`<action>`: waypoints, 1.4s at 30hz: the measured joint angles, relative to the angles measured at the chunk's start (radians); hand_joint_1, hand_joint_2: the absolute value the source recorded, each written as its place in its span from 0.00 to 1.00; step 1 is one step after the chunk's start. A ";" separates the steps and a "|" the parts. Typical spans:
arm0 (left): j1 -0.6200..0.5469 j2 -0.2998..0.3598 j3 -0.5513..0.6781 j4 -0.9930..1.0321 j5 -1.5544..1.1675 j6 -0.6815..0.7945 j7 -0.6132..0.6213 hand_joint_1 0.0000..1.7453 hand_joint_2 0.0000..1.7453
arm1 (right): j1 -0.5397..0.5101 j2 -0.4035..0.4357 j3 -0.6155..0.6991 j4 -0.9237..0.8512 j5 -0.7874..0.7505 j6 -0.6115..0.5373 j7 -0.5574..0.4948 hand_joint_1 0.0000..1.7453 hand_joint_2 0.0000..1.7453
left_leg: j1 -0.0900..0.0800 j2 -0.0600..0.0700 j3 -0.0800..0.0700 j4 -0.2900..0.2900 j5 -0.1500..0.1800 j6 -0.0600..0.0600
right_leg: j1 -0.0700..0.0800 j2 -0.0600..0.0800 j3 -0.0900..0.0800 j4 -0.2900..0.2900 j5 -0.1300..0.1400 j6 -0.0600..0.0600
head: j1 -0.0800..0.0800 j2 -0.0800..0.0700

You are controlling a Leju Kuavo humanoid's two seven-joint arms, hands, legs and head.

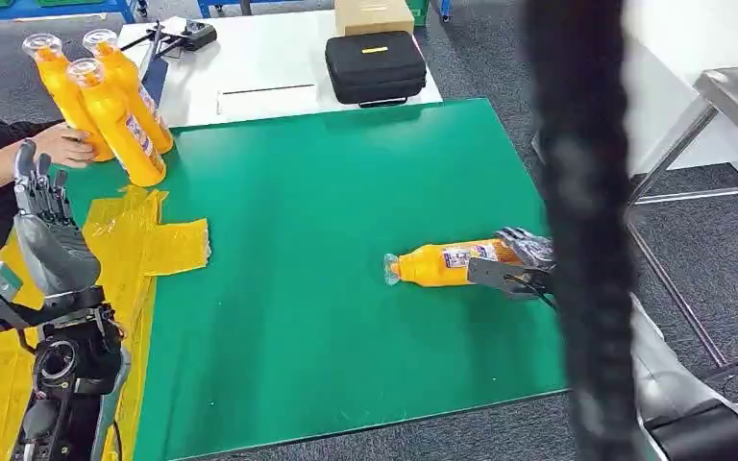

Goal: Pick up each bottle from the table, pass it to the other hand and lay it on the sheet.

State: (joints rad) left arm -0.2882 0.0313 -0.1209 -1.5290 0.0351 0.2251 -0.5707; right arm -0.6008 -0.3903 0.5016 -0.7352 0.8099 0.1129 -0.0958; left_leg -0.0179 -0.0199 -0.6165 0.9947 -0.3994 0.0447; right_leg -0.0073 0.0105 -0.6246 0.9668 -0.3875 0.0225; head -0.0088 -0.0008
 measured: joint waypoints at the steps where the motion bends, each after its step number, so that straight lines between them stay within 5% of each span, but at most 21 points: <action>1: 0.000 -0.001 -0.005 -0.003 0.002 0.000 0.000 0.00 0.00 | -0.010 0.009 0.006 0.018 0.002 -0.006 -0.002 1.00 1.00 | 0.000 0.000 0.001 0.000 0.000 0.000 | 0.000 0.000 0.001 0.000 0.000 0.000 | -0.001 0.000; 17: -0.064 -0.015 -0.040 0.000 0.076 -0.058 0.076 0.00 0.00 | -0.100 0.114 0.053 0.194 0.032 -0.035 -0.001 1.00 1.00 | 0.000 0.011 0.018 0.000 -0.002 -0.001 | 0.000 0.009 0.013 -0.001 0.002 -0.003 | -0.001 0.000; 25: -0.060 -0.014 -0.032 0.078 0.272 -0.216 0.166 0.00 0.00 | -0.024 0.114 -0.030 0.118 -0.161 -0.068 -0.065 1.00 1.00 | 0.001 0.011 0.017 0.000 -0.002 -0.001 | 0.000 0.009 0.014 0.000 0.002 -0.003 | 0.000 0.000; 42: -0.058 -0.012 -0.014 0.131 0.286 -0.225 0.169 0.00 0.00 | 0.043 0.114 -0.101 0.020 -0.178 -0.058 -0.066 1.00 1.00 | 0.000 0.010 0.012 0.000 -0.002 -0.001 | 0.000 0.008 0.010 0.000 0.002 -0.003 | -0.001 0.000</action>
State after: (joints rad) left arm -0.3464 0.0191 -0.1350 -1.3981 0.3208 -0.0004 -0.4021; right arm -0.5579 -0.2758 0.4009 -0.7157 0.6321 0.0549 -0.1617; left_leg -0.0176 -0.0094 -0.6041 0.9944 -0.4015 0.0437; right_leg -0.0071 0.0187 -0.6146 0.9665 -0.3855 0.0196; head -0.0095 -0.0008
